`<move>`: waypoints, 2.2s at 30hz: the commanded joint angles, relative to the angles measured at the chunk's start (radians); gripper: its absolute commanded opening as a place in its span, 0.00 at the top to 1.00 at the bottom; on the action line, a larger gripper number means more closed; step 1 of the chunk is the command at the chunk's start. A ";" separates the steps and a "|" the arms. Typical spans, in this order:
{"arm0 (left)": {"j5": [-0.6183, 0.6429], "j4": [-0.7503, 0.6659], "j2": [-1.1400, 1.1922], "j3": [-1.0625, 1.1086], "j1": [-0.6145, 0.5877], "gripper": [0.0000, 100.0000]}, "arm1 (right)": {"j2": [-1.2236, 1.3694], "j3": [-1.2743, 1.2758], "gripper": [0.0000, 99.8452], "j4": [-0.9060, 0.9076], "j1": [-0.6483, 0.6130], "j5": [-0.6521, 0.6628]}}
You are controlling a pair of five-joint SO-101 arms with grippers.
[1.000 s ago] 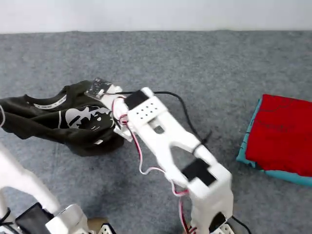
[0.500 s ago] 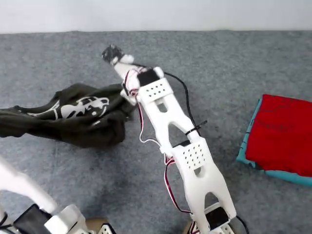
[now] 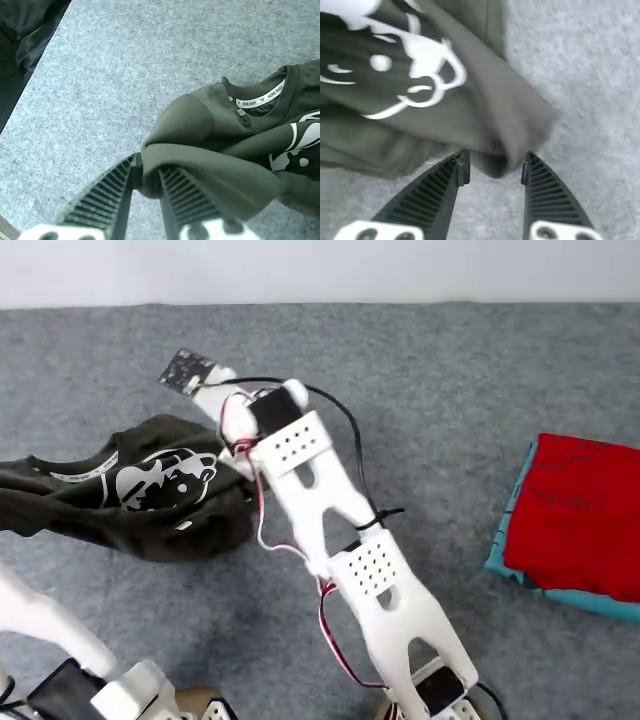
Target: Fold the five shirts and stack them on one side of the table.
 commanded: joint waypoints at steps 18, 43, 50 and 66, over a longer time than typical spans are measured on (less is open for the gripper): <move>-0.008 -0.025 -0.008 0.042 -0.002 0.99 | -0.317 0.569 0.77 0.002 -0.174 0.014; -0.008 -0.025 -0.011 0.056 -0.002 0.99 | -0.199 0.434 0.99 -0.189 -0.090 0.123; -0.011 -0.017 -0.014 0.058 0.035 0.99 | -0.213 0.126 0.99 0.038 -0.018 0.190; -0.012 0.017 -0.015 0.059 0.166 0.99 | -0.266 0.568 0.90 0.041 0.062 0.196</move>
